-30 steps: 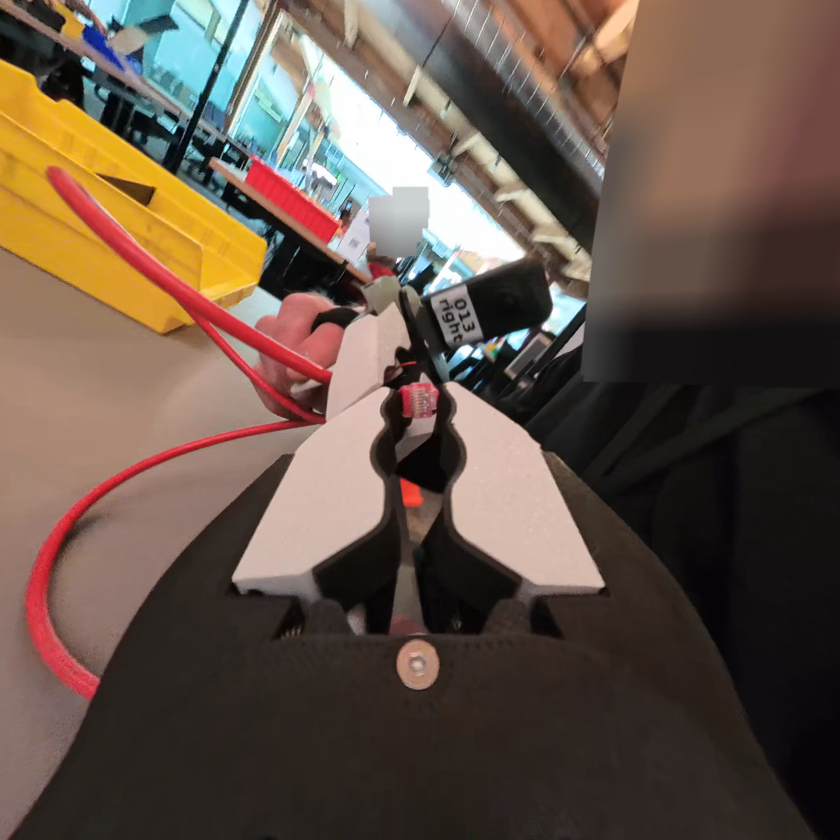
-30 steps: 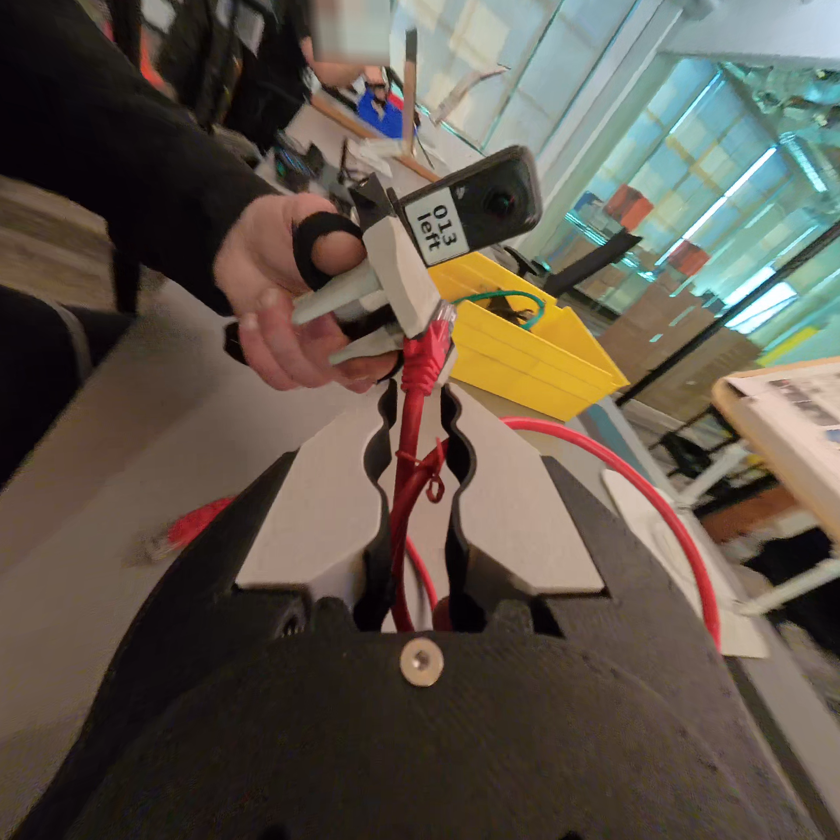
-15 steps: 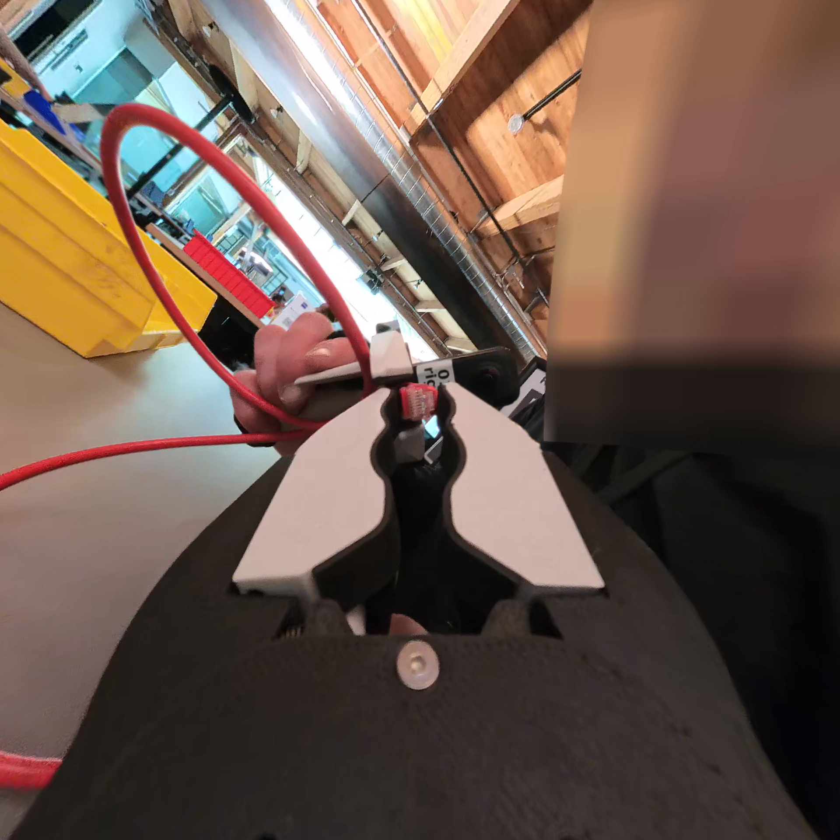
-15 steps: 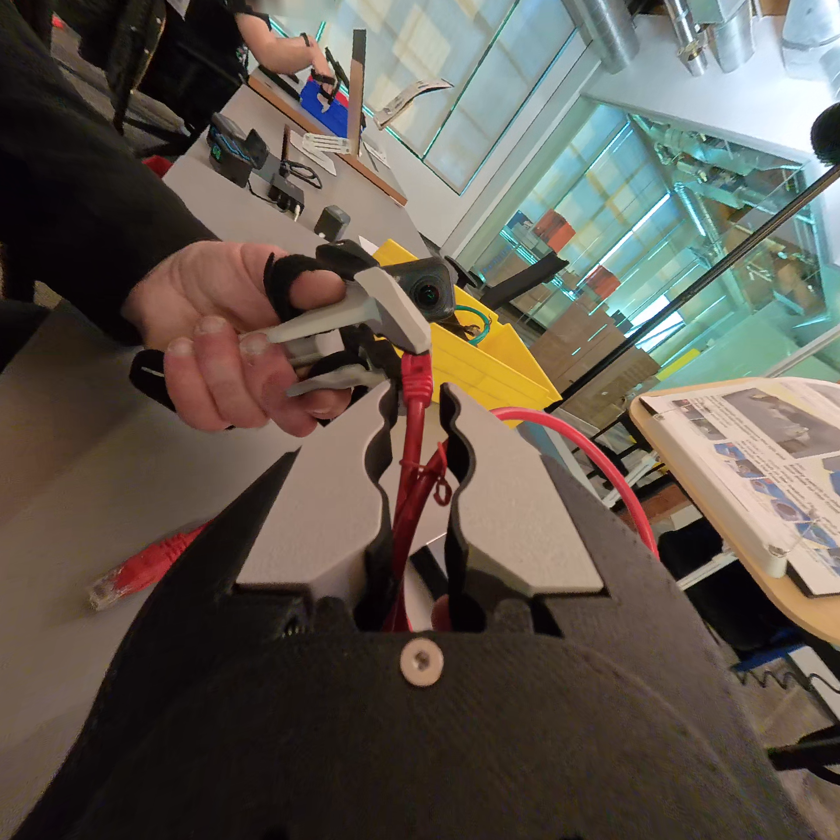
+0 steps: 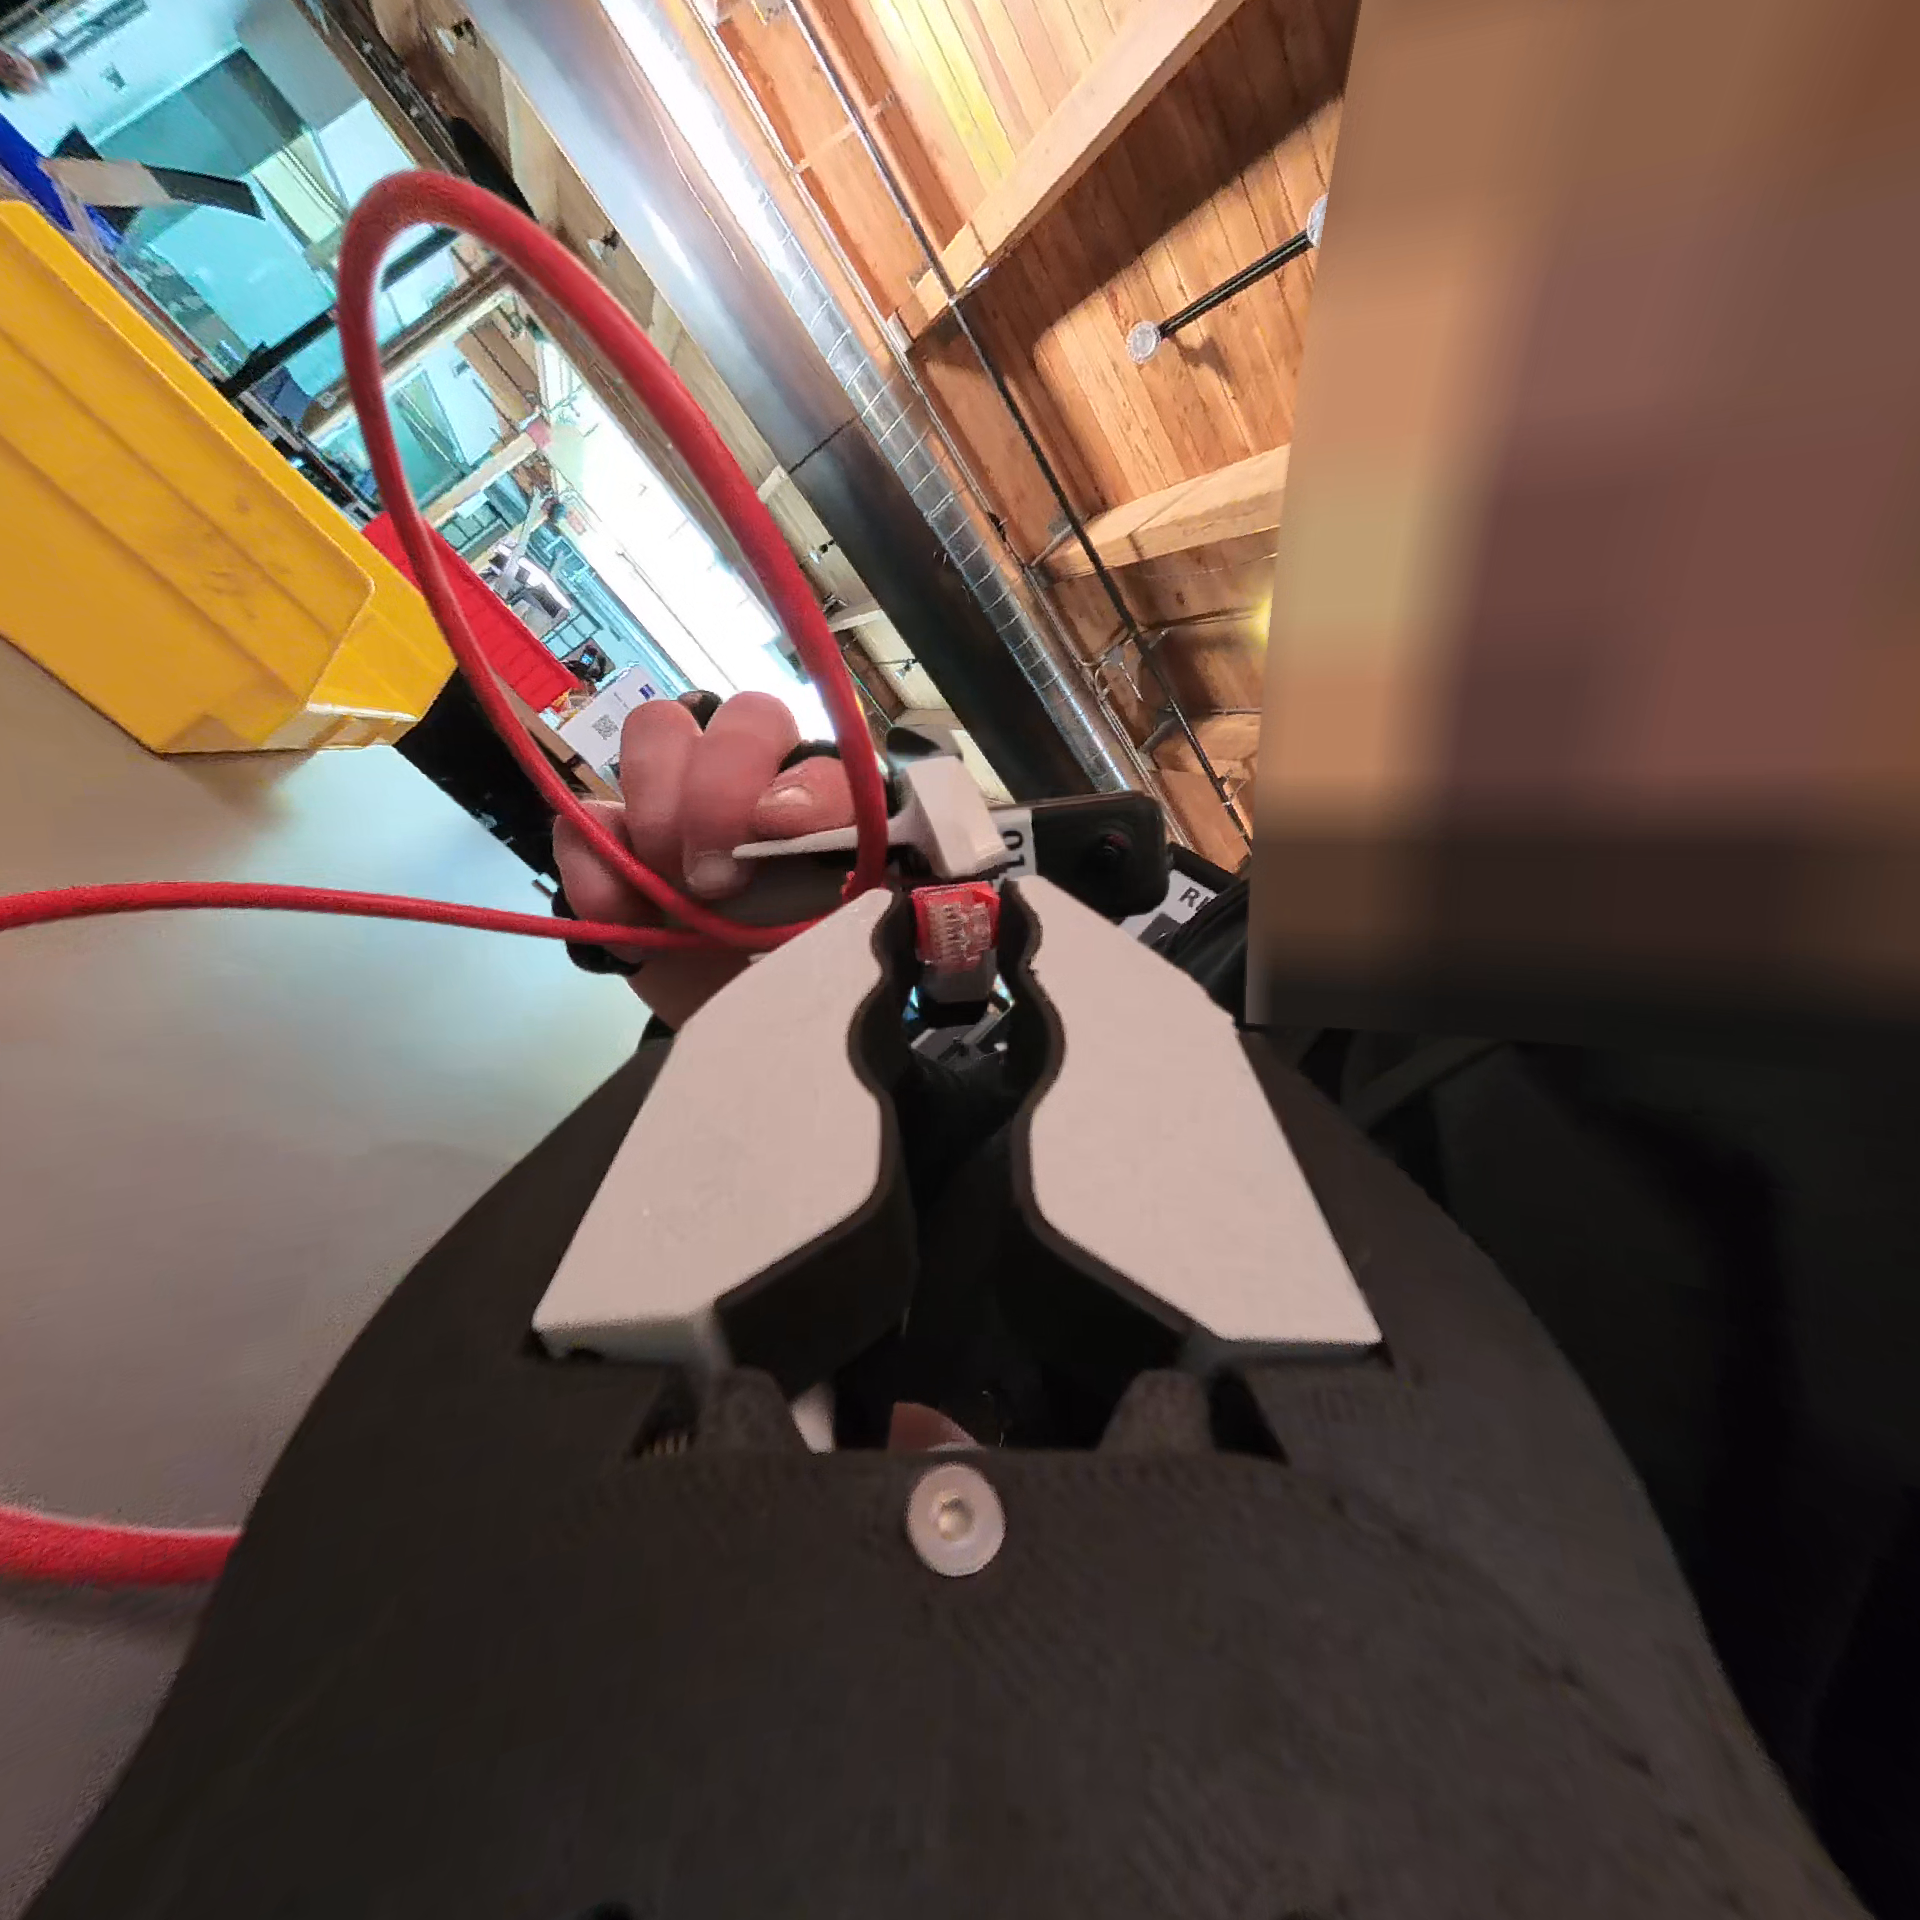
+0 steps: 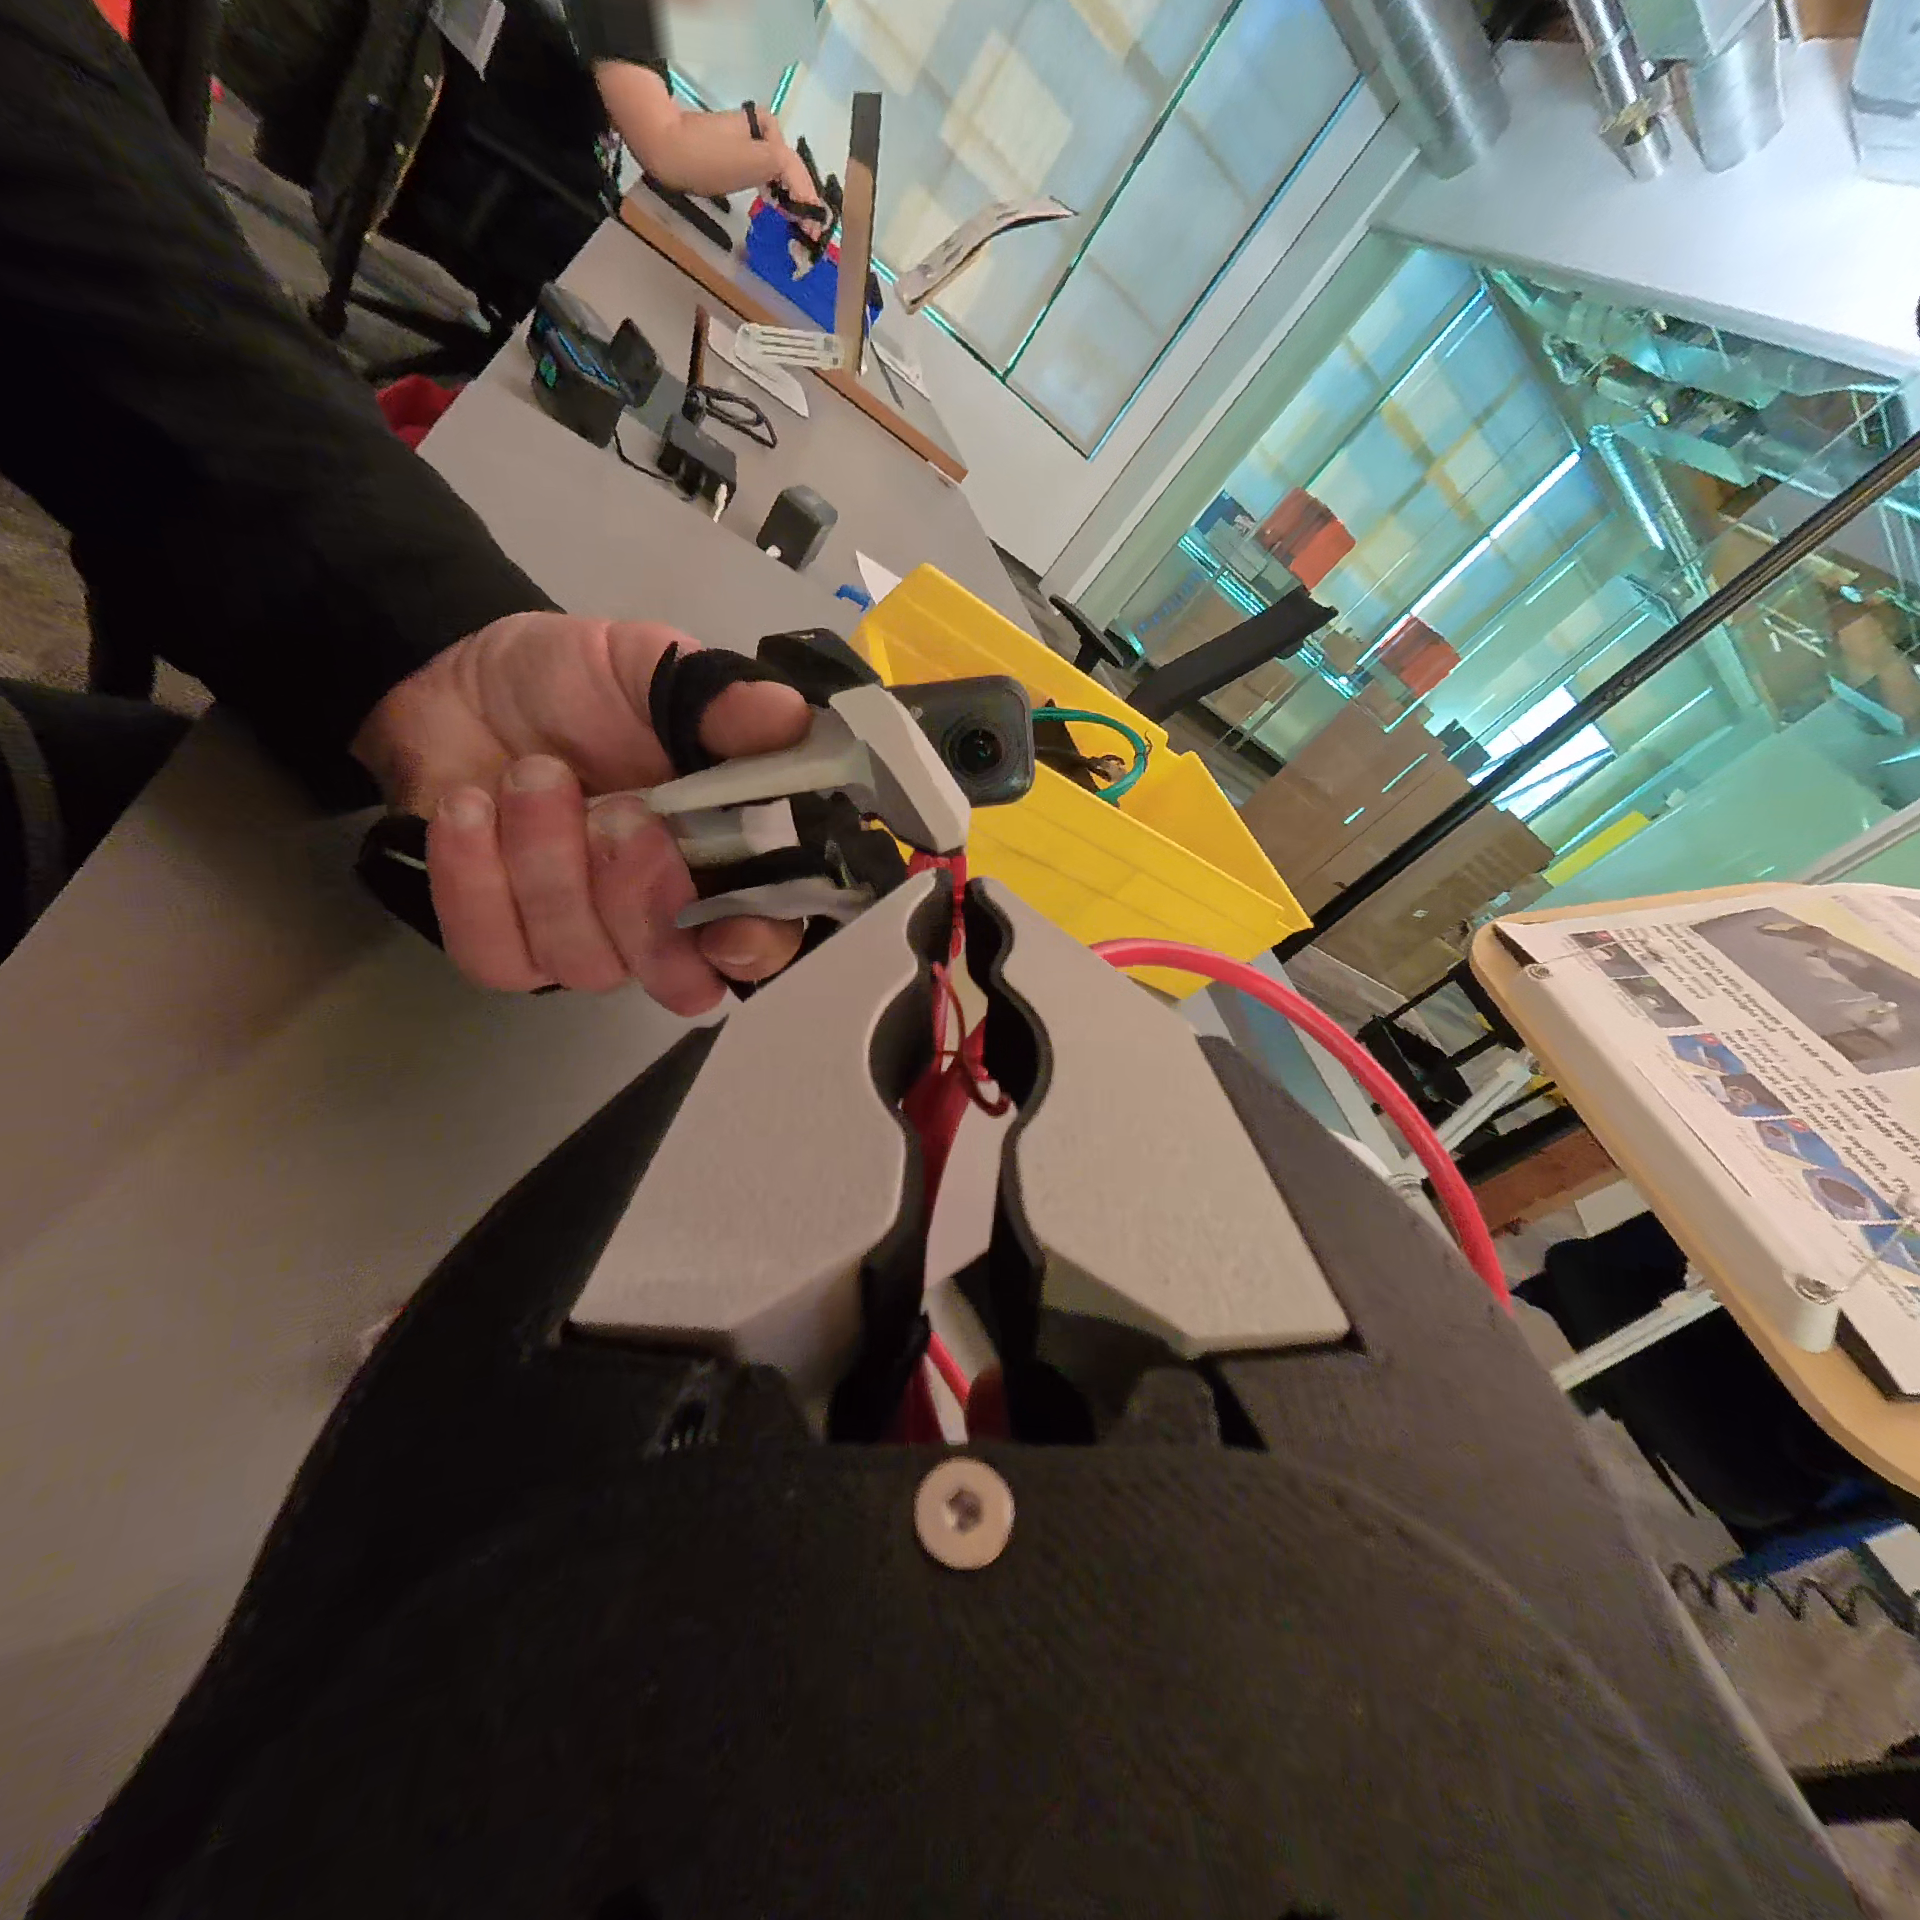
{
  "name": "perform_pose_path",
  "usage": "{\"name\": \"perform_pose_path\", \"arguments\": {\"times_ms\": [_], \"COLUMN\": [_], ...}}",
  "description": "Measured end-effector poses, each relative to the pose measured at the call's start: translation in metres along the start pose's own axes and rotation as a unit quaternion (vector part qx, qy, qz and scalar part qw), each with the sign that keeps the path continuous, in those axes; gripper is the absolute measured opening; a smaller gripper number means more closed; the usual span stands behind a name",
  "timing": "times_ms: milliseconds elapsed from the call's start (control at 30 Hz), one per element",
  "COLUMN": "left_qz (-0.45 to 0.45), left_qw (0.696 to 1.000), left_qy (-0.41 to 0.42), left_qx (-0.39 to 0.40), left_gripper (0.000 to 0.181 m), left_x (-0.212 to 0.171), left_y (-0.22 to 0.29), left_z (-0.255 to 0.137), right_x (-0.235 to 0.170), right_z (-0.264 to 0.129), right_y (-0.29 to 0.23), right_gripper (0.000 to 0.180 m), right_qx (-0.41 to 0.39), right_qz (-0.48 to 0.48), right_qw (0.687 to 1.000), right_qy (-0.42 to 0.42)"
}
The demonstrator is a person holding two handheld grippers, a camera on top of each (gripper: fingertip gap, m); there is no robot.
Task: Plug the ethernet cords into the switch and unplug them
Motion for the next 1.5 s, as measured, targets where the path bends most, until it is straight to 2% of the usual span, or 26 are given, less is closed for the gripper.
{"name": "perform_pose_path", "arguments": {"times_ms": [67,233,300,833,933,1000,1167,1233,1300,1400,1500], "left_qz": [0.002,-0.004,-0.009,-0.026,-0.01,0.0,0.056,0.093,0.141,0.229,0.289], "left_qw": [1.0,1.0,1.0,0.999,1.0,0.999,0.987,0.976,0.953,0.89,0.829], "left_qy": [-0.002,-0.013,-0.016,-0.015,-0.02,-0.013,-0.033,-0.051,-0.094,-0.169,-0.225], "left_qx": [-0.001,-0.016,-0.024,-0.021,0.011,0.041,0.15,0.19,0.252,0.355,0.422], "left_gripper": [0.014,0.015,0.015,0.015,0.021,0.036,0.046,0.046,0.051,0.062,0.076], "left_x": [0.0,-0.004,-0.006,-0.008,-0.006,0.0,0.01,0.012,0.013,0.019,0.027], "left_y": [0.0,0.0,0.0,-0.005,-0.01,-0.014,-0.028,-0.031,-0.038,-0.054,-0.071], "left_z": [0.001,0.004,0.005,0.004,0.003,-0.002,-0.019,-0.021,-0.024,-0.028,-0.03], "right_x": [0.0,-0.007,-0.007,-0.01,-0.016,-0.022,-0.037,-0.049,-0.061,-0.075,-0.085], "right_z": [0.0,0.002,0.002,0.002,0.002,0.002,-0.004,-0.008,-0.012,-0.022,-0.034], "right_y": [-0.002,-0.008,-0.007,-0.009,-0.006,-0.003,0.014,0.021,0.027,0.042,0.055], "right_gripper": [0.008,0.015,0.01,0.01,0.009,0.009,0.009,0.01,0.008,0.008,0.008], "right_qx": [0.004,0.021,0.018,0.035,0.037,0.036,0.034,0.027,0.019,-0.011,-0.037], "right_qz": [-0.004,-0.024,-0.026,-0.021,0.001,0.027,0.13,0.145,0.157,0.167,0.178], "right_qw": [1.0,0.999,0.999,0.998,0.998,0.997,0.989,0.985,0.981,0.976,0.972], "right_qy": [0.003,-0.017,-0.019,-0.037,-0.049,-0.057,-0.068,-0.09,-0.115,-0.14,-0.147]}}
Point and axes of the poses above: each gripper's, where its closed fingertips meet, z out along the fingers, x out of its top, y = z × x across the jaws, the point moved 5 cm from there along -z, back along the fingers, and after that the axes turned 4 degrees about -x, right-handed, at the moved point
